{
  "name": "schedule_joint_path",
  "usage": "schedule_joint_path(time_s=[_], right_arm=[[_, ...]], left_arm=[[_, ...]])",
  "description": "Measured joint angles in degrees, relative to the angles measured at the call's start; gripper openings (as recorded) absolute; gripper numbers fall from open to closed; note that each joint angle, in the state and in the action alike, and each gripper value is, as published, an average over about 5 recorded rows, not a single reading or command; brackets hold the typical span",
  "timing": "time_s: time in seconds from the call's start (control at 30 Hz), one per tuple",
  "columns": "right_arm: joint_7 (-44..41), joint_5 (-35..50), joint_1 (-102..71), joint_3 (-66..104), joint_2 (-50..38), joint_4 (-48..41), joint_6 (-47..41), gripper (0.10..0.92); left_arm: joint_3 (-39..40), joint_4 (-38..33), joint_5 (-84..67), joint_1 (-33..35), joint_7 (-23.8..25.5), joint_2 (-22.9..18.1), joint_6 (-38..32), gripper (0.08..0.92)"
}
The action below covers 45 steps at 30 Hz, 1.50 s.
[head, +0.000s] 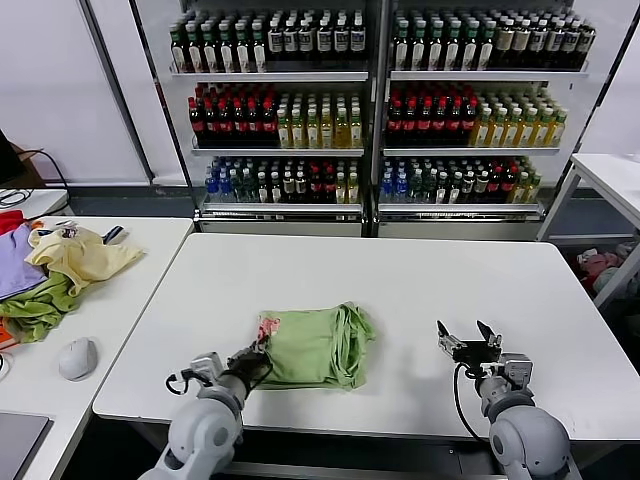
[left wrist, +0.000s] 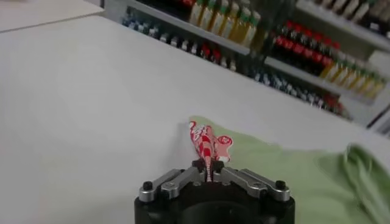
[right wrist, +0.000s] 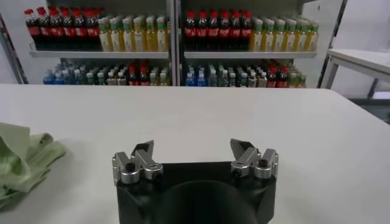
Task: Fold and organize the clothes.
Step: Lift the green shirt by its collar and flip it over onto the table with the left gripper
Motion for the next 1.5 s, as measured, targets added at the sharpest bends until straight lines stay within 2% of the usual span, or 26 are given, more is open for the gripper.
schedule_joint_path(time_s=[0.27,0.57,0.77,0.97,1.5], right_arm=[[0.0,0.4,0.9,-0.7,-0.3,-0.7,0.2,0.823],[-0.1,0.6,1.7,-1.8,0.1,-1.0,0.5,0.823],[-0.2,0.6,1.5,-2.2,0.1,-0.4,0.6,0.823],[-0.2,0.4,1.1,-1.8,0.1,0.1,1.0,0.823],[-0.5,1.3,1.3,-0.2,-1.2,1.5,1.3,0.823]], left_arm=[[-9.7,-2.3,-12.7,0.8,0.2,2.4,-0.8,0.109],[-23.6,-4.7,-24.3,0.9,-0.2,9.6,0.8,0.109],[-26.5,-8.8,-26.9,-0.1,-0.9,13.0,1.2,0.109],[-19.3,-11.0,-21.4,-1.7,-0.5,11.5,0.9,0.109],[10.9,2.0,4.0,-12.0,0.3,-3.9,0.5,0.110]])
